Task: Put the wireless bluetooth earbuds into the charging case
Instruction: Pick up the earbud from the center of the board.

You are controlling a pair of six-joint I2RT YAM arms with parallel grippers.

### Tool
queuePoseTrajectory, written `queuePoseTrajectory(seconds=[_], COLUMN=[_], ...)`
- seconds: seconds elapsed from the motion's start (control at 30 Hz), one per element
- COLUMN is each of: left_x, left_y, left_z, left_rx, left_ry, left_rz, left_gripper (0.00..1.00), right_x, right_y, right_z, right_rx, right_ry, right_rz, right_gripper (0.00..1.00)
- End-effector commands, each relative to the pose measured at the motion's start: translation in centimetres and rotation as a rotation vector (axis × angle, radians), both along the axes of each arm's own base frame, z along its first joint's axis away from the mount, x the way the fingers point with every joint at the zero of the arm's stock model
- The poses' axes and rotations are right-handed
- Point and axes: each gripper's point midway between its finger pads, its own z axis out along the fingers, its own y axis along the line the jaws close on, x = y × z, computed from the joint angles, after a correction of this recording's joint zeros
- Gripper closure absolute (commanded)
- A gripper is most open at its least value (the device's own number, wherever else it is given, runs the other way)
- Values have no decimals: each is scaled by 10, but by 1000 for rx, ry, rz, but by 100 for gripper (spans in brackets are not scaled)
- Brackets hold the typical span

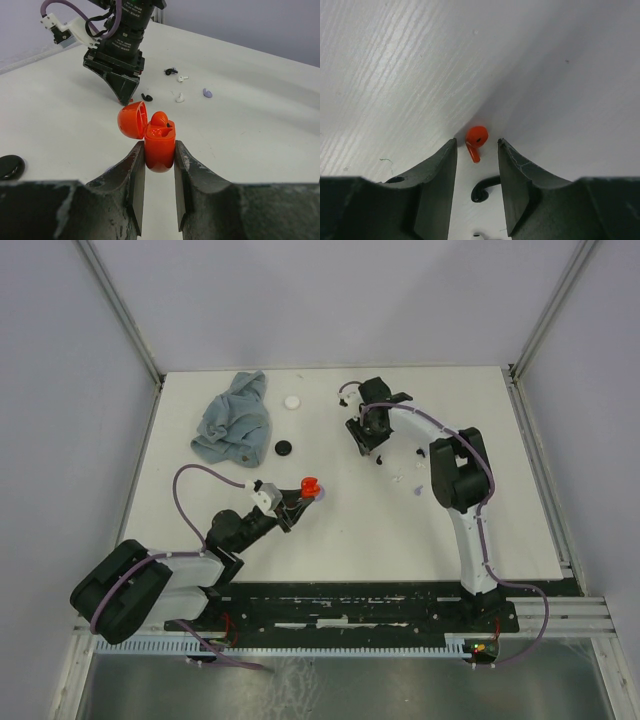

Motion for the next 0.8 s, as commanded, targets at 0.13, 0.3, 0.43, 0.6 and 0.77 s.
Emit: queuePoseTrajectory(seconds=[0.13,0.3,0.43,0.6,0.77], left_x=[2,2,1,-2,-2], left_y=[-5,-6,-6,-5,-4], left_z=[20,19,21,25,28], left_rx=[-50,-50,-54,-68,-75], left_ry=[-35,-33,-35,-46,-63], left_rz=[-16,-22,-26,-31,-26], left_gripper=[97,97,97,97,97], right_x=[16,13,10,3,-9], right_y=[7,8,8,12,18], right_z=[2,0,-1,9,33], right_rx=[-2,-3,-11,5,60], right_ry=[-29,-11,0,-3,-36], right_rz=[-8,1,3,0,-30], right_gripper=[56,60,67,77,81])
